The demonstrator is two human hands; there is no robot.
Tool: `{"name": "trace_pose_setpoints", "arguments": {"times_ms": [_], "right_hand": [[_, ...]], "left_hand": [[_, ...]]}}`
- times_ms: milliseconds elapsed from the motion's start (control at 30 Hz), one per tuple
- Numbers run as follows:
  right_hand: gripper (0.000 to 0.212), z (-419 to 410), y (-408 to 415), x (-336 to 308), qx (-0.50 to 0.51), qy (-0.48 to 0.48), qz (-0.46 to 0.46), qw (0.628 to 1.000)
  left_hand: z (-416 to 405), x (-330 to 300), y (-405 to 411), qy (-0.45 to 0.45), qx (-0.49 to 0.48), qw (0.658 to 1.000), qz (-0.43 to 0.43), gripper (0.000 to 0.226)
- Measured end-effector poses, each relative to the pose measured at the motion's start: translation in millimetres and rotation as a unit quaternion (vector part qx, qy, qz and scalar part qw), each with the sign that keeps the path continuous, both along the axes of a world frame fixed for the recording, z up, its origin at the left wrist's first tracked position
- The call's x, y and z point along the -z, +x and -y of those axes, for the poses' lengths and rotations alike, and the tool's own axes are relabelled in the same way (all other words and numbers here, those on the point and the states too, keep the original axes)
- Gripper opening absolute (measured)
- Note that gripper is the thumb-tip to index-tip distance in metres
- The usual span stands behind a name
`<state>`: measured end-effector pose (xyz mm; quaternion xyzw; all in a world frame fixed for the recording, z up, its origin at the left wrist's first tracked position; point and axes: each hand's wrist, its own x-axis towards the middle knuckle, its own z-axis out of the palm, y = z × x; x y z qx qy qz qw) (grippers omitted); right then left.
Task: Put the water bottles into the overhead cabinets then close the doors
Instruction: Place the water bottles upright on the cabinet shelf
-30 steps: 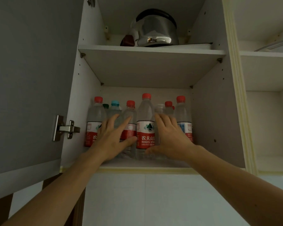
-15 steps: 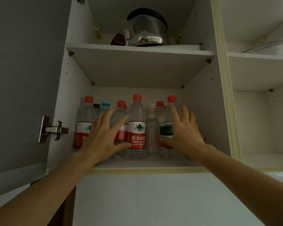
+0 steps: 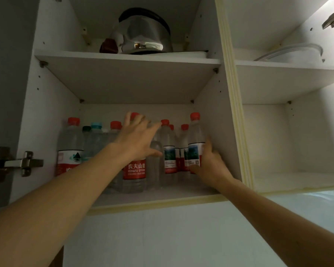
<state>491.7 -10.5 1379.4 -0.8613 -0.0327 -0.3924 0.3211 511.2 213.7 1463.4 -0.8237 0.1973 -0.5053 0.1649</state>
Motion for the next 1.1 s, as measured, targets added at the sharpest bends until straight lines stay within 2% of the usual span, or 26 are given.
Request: {"name": "trace_pose_setpoints", "arguments": {"times_ms": [133, 200, 300, 467, 533, 633, 767, 933, 1100], "right_hand": [[0.102, -1, -6, 2, 0.067, -0.046, -0.018, 0.997], [0.099, -7, -10, 5, 0.084, -0.08, 0.013, 0.993], [0.09, -9, -18, 19, 0.078, -0.097, 0.09, 0.988], [0.058, 2, -24, 33, 0.048, -0.074, 0.149, 0.985], [0.059, 3, -23, 32, 0.045, -0.089, 0.136, 0.986], [0.066, 4, -22, 32, 0.034, -0.097, 0.107, 0.989], [0.075, 7, -20, 31, 0.029, -0.104, 0.095, 0.99], [0.087, 7, -16, 31, 0.031, -0.107, 0.094, 0.989], [0.086, 7, -17, 31, 0.027, -0.122, 0.091, 0.988]], "left_hand": [[17, -10, 8, -0.001, -0.03, 0.999, -0.012, 0.082], [22, -16, 12, -0.019, -0.027, 0.999, -0.013, 0.067], [28, -27, 18, -0.024, -0.043, 0.999, -0.021, 0.052], [35, -37, 28, -0.018, -0.069, 0.997, -0.037, 0.034], [36, -43, 29, -0.05, -0.046, 0.996, -0.06, 0.033], [40, -53, 25, -0.12, 0.051, 0.983, -0.128, 0.037], [53, -59, 15, -0.121, 0.133, 0.973, -0.142, 0.034], [74, -55, 16, -0.177, 0.218, 0.932, -0.23, 0.04], [93, -48, 22, -0.181, 0.235, 0.93, -0.215, 0.041]]}}
